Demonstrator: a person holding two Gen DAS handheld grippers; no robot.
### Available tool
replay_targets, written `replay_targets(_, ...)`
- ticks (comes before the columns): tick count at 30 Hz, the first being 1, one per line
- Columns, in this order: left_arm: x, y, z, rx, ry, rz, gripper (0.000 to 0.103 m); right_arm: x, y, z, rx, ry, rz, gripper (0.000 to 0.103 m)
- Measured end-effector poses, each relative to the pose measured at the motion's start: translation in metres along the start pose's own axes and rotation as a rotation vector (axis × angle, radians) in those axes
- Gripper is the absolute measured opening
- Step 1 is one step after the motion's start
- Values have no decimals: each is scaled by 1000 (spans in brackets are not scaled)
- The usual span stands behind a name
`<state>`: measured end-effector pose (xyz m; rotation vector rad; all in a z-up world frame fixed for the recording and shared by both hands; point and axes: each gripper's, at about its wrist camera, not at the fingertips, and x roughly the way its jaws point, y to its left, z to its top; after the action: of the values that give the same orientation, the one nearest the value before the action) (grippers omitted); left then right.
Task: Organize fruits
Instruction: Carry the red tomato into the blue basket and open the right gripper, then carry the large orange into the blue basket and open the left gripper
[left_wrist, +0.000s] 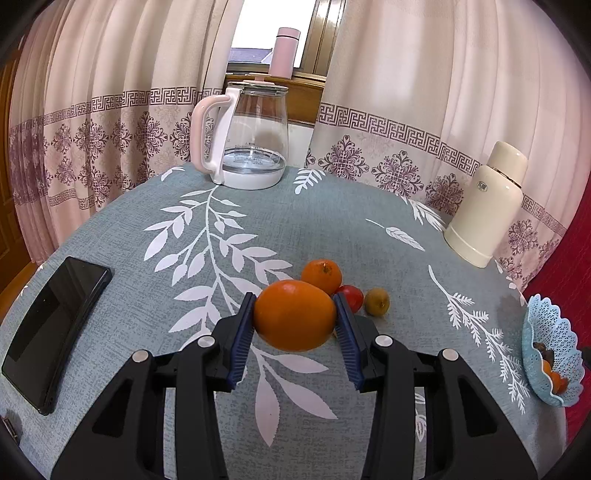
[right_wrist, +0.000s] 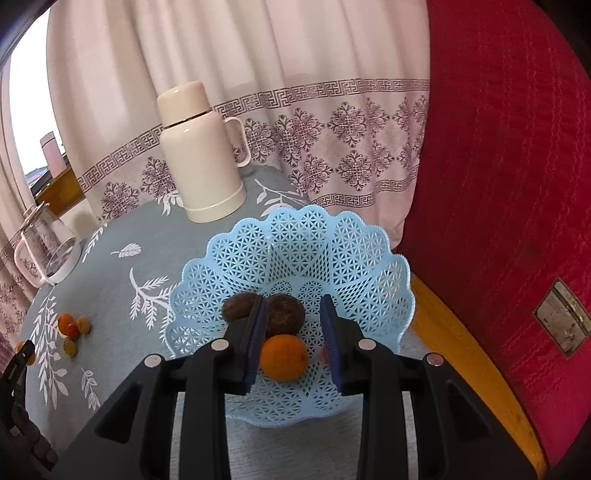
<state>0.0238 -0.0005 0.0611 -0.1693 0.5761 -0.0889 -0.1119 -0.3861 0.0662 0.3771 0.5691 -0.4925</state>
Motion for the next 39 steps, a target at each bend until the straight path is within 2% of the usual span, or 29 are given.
replay_targets(3,0,0,0,0,-1,-2,43,-2,-2,0,10,-9,-5,39)
replay_targets(8,-1,0,-1,0,-6,-10,43,-7,-4,-2,24,-24,-7,39)
replay_targets(16,-3,-1,-1,7,-13,-19,43,-22,-4,-10,12,-85,-41,46)
replay_targets(19,-4,-2,-1,10,-14,-22,43,-30,-4,-17,12,-123,-71,52)
replay_targets(23,-2,-3,-2,13,-6,-33,44,-40,-2,-32,10,-180,-126,52)
replay_targets(29,0,-12,-5,32,13,-32,43,-43,7,-54,-31,-220,-157,53)
replay_targets(35,-5,-33,-8,61,36,-87,43,-42,8,-66,-28,-228,-150,54)
replay_targets(37,-6,-44,-9,73,47,-118,43,-47,6,-67,-14,-254,-154,68)
replay_targets(39,-6,-58,-10,91,63,-159,43,-51,4,-69,-5,-279,-159,68)
